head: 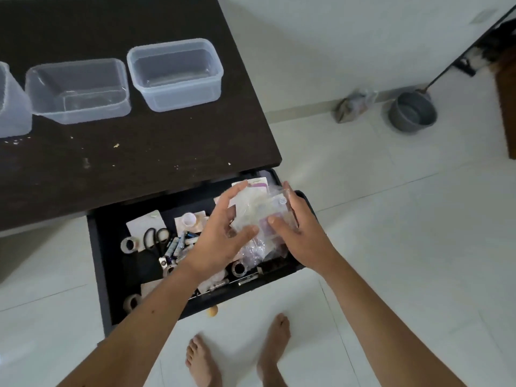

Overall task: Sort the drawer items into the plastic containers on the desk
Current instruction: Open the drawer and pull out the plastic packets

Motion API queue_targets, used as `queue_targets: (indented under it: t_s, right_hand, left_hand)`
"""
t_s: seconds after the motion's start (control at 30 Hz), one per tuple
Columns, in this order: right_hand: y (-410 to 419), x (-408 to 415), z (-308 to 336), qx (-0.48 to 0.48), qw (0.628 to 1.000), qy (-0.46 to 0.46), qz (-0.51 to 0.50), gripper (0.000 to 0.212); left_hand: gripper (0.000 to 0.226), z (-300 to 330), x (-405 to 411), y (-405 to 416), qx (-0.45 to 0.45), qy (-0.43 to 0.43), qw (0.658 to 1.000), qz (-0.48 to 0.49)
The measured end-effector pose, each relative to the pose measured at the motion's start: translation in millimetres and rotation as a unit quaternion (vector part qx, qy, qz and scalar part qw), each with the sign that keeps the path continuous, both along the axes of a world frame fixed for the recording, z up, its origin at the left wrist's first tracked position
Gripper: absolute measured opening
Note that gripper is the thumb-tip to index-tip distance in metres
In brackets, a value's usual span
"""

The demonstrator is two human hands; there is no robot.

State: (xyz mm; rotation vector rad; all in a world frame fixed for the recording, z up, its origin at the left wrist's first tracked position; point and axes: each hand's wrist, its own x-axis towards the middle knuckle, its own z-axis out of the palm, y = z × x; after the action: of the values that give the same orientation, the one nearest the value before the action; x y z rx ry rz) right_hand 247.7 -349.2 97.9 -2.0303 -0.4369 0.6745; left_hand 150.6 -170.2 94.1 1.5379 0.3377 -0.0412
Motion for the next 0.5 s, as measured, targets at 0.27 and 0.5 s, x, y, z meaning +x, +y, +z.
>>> queue_targets:
  t_s: [0.27,0.5]
  right_hand:
    - [-87,65,-17,0.032,0.99,0.095,-0.103,0.047]
    - [-150,110,-74,-0.013,0.976,0.1,-0.193,0.024]
  left_hand:
    - [0.051,-30,84,-86,-0.024,0.065,0.997,-0.018]
    - [0.043,-70,141,-145,0.016,0.137,0.99,-0.007]
